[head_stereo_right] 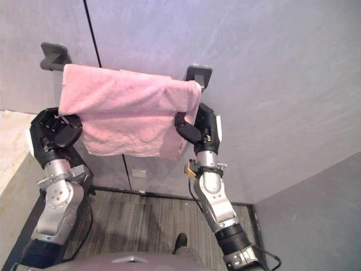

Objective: Organize the bathroom.

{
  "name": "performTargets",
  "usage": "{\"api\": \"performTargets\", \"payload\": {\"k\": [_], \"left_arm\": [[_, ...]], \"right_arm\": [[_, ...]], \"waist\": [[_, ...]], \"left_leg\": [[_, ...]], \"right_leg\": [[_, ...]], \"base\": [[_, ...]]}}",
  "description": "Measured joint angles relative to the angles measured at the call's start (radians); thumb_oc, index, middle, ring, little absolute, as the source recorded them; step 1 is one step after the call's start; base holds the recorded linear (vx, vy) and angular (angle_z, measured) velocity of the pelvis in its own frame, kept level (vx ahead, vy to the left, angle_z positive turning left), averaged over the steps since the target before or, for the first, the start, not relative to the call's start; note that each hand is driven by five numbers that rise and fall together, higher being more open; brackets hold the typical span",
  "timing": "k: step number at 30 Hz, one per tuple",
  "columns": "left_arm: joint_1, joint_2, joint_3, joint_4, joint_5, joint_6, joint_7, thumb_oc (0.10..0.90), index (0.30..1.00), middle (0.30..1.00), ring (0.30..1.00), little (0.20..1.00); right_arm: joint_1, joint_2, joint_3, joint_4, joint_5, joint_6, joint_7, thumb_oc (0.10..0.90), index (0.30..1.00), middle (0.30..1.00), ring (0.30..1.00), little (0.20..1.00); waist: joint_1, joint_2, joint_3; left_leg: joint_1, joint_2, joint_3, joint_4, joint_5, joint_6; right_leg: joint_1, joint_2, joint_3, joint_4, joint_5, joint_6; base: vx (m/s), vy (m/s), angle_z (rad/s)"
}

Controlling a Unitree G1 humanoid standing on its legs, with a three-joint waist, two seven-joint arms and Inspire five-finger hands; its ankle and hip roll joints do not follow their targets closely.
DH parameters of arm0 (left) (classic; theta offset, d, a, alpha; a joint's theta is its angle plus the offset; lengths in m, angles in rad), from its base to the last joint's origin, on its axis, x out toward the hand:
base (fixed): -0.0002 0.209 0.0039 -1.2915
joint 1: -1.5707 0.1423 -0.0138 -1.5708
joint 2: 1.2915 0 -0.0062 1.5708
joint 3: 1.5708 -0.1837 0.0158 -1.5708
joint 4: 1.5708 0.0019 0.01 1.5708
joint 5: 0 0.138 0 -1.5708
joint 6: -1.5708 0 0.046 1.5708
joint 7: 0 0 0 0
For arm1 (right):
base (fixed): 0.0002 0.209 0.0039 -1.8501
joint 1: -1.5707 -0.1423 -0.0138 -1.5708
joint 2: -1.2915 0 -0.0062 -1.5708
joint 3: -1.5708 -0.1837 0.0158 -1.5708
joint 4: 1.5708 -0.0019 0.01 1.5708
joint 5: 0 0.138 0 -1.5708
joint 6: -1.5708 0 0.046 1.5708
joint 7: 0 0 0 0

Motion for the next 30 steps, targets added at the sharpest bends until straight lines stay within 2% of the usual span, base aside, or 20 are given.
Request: {"api": "performTargets", "payload": {"k": [7,8,9,10,11,13,16,19,22,27,30], "left_arm": [[0.024,0.000,0.000,0.000,0.039,-0.004,0.013,0.400,0.300,0.300,0.300,0.300],[0.024,-0.001,0.001,0.000,0.036,-0.004,0.004,0.499,0.448,0.448,0.448,0.448],[0.024,-0.001,0.002,0.000,0.034,-0.003,-0.004,0.585,0.578,0.578,0.578,0.578],[0.025,-0.001,0.003,0.001,0.032,-0.001,-0.011,0.654,0.681,0.681,0.681,0.681],[0.025,0.001,0.005,0.013,0.022,0.003,-0.036,0.800,0.900,0.900,0.900,0.900],[0.025,0.001,0.005,0.030,0.010,0.010,-0.052,0.800,0.900,0.900,0.900,0.900],[0.031,0.001,0.037,0.083,-0.034,0.066,-0.087,0.800,0.900,0.900,0.900,0.900],[0.067,0.001,0.098,0.166,-0.078,0.104,-0.092,0.800,0.900,0.900,0.900,0.900],[0.092,0.001,0.110,0.213,-0.098,0.131,-0.096,0.800,0.900,0.900,0.900,0.900],[0.131,0.000,0.111,0.253,-0.099,0.136,-0.121,0.800,0.900,0.900,0.900,0.900],[0.147,0.000,0.111,0.317,-0.127,0.149,-0.144,0.800,0.900,0.900,0.900,0.900]], "right_arm": [[0.002,0.000,0.002,0.000,0.000,-0.002,0.000,0.400,0.300,0.300,0.300,0.300],[0.004,0.000,0.002,0.000,0.000,-0.005,0.000,0.400,0.300,0.300,0.300,0.300],[0.005,0.000,0.002,0.000,0.000,-0.008,0.000,0.508,0.462,0.462,0.462,0.462],[0.007,0.000,0.001,0.000,0.000,-0.012,0.000,0.579,0.568,0.568,0.568,0.568],[0.011,-0.001,-0.002,0.001,0.000,-0.015,0.000,0.800,0.900,0.900,0.900,0.900],[0.012,-0.001,-0.007,0.005,0.000,-0.015,0.000,0.800,0.900,0.900,0.900,0.900],[0.029,-0.001,-0.050,0.045,0.002,-0.015,-0.022,0.800,0.900,0.900,0.900,0.900],[0.102,-0.007,-0.105,0.083,0.002,-0.014,-0.053,0.800,0.900,0.900,0.900,0.900],[0.143,-0.009,-0.123,0.119,0.002,-0.013,-0.077,0.800,0.900,0.900,0.900,0.900],[0.189,-0.008,-0.142,0.198,0.001,-0.009,-0.078,0.800,0.900,0.900,0.900,0.900],[0.239,-0.008,-0.164,0.285,0.006,0.016,-0.076,0.800,0.900,0.900,0.900,0.900]], "waist": [[-0.001,0.000,0.000],[-0.002,0.000,0.000],[-0.002,0.000,0.000],[-0.003,0.000,0.000],[-0.003,0.000,0.000],[-0.003,0.000,0.000],[-0.004,0.001,0.000],[-0.016,0.003,0.001],[-0.021,0.003,0.002],[-0.024,0.004,0.002],[-0.039,0.008,0.005]], "left_leg": [[0.000,0.000,-0.001,0.000,0.000,0.000],[0.000,0.000,-0.001,0.000,0.000,0.000],[0.000,0.000,-0.001,0.000,0.000,0.000],[0.000,0.000,0.000,0.000,0.000,0.000],[0.000,-0.001,0.000,0.000,0.000,0.000],[0.000,-0.001,0.000,0.000,0.000,0.000],[0.000,-0.001,0.000,0.000,-0.001,0.001],[0.001,-0.002,0.005,0.000,-0.004,0.002],[0.002,-0.003,0.012,0.000,-0.005,0.002],[0.001,-0.005,0.023,0.000,-0.007,0.004],[0.000,-0.007,0.029,0.000,-0.009,0.005]], "right_leg": [[0.001,0.000,-0.001,0.000,0.000,0.000],[0.001,0.000,-0.001,0.000,0.000,0.000],[0.001,0.000,-0.001,0.000,0.000,0.000],[0.001,0.000,-0.001,0.000,0.000,0.000],[0.001,-0.001,-0.001,0.000,0.000,0.000],[0.001,-0.001,-0.001,0.000,0.000,0.000],[0.000,-0.001,-0.001,0.000,0.000,0.000],[-0.002,-0.001,0.004,0.000,0.000,0.001],[-0.006,-0.001,0.012,0.000,0.001,0.002],[-0.013,-0.001,0.020,0.000,0.003,0.004],[-0.020,-0.003,0.025,0.000,0.004,0.006]], "base": [[0.00,0.000,0.00],[0.00,0.000,0.00],[0.00,0.000,0.00],[0.00,0.000,0.00],[0.00,0.000,0.00],[0.00,0.000,0.00],[0.00,0.000,0.00],[-0.04,0.008,-0.05],[-0.04,0.006,-0.07],[-0.04,0.007,-0.06],[-0.02,0.000,-0.05]]}}
